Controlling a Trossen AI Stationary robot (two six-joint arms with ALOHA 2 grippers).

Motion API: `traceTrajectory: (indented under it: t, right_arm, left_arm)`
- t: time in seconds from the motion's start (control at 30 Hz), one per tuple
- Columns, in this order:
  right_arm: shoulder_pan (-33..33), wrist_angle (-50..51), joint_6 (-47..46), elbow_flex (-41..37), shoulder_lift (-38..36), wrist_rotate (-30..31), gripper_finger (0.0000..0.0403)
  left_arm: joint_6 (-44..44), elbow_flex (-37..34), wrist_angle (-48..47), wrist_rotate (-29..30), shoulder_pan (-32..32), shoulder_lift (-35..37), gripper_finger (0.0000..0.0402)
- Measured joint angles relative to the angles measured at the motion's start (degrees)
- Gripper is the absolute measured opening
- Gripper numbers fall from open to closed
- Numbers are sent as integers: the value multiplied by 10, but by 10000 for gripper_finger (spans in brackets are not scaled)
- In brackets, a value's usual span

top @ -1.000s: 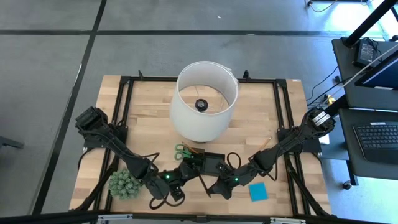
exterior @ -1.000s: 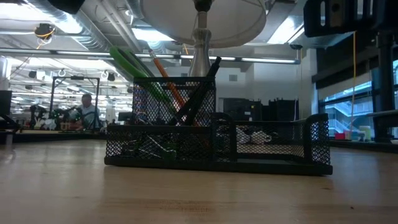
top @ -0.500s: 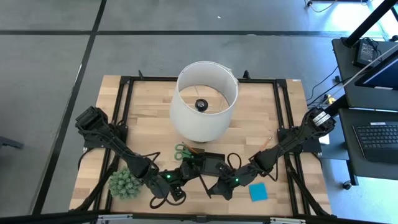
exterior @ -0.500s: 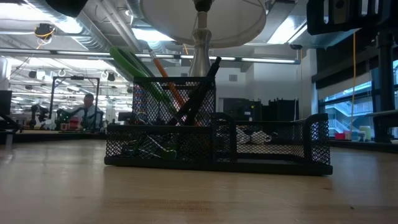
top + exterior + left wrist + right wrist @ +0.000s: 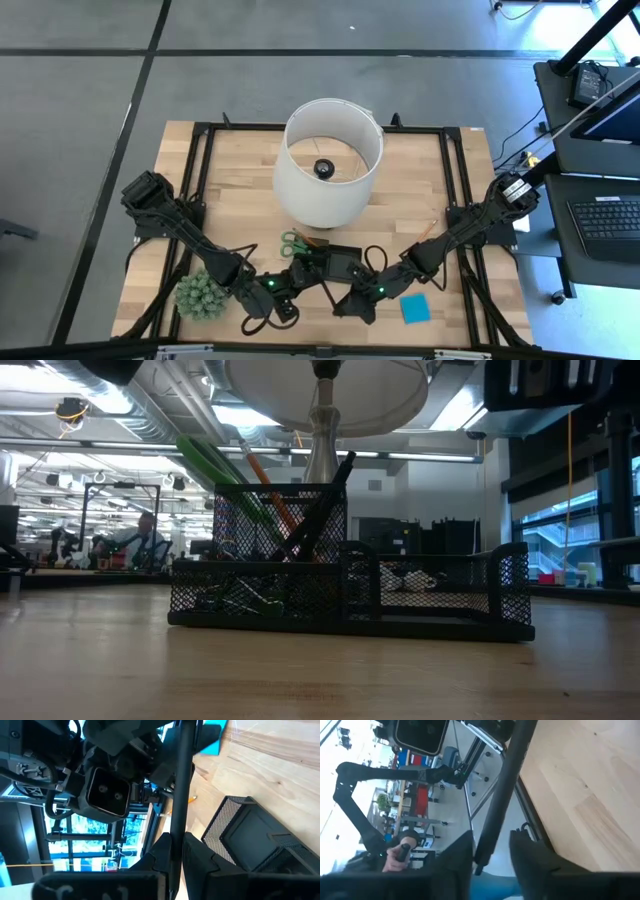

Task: Pick and place office supplies into organizer
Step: Put the black pen into the black desk organizer

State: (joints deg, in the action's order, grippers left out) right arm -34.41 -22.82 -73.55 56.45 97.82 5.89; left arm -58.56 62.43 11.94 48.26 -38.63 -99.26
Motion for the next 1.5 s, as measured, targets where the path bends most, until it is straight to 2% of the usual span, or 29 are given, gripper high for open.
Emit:
traceTrajectory:
  t: [0.17, 0.33, 0.5, 0.73, 0.97, 1.3, 1.5]
  right_arm:
    - [6, 21, 8, 0, 0, -5, 203]
    - [17, 62, 29, 0, -12, -5, 234]
    - [19, 184, 32, 0, -59, 29, 236]
    - [-8, 361, 33, 0, -149, 133, 234]
    - [-27, 408, 30, 0, -177, 170, 234]
    - [-28, 448, 30, 0, -175, 170, 234]
    - [-28, 437, 67, 0, -175, 170, 234]
  left_arm:
    - [18, 0, 0, 12, -4, 0, 20]
    - [91, 0, -2, 35, -8, 0, 19]
    - [171, 0, 2, 67, -12, 1, 15]
    - [308, 0, -7, 86, -11, 11, 1]
    - [427, 0, -69, 82, 11, 12, 0]
    - [440, 0, -70, 55, 24, 12, 0]
    - [455, 0, -71, 27, 32, 12, 1]
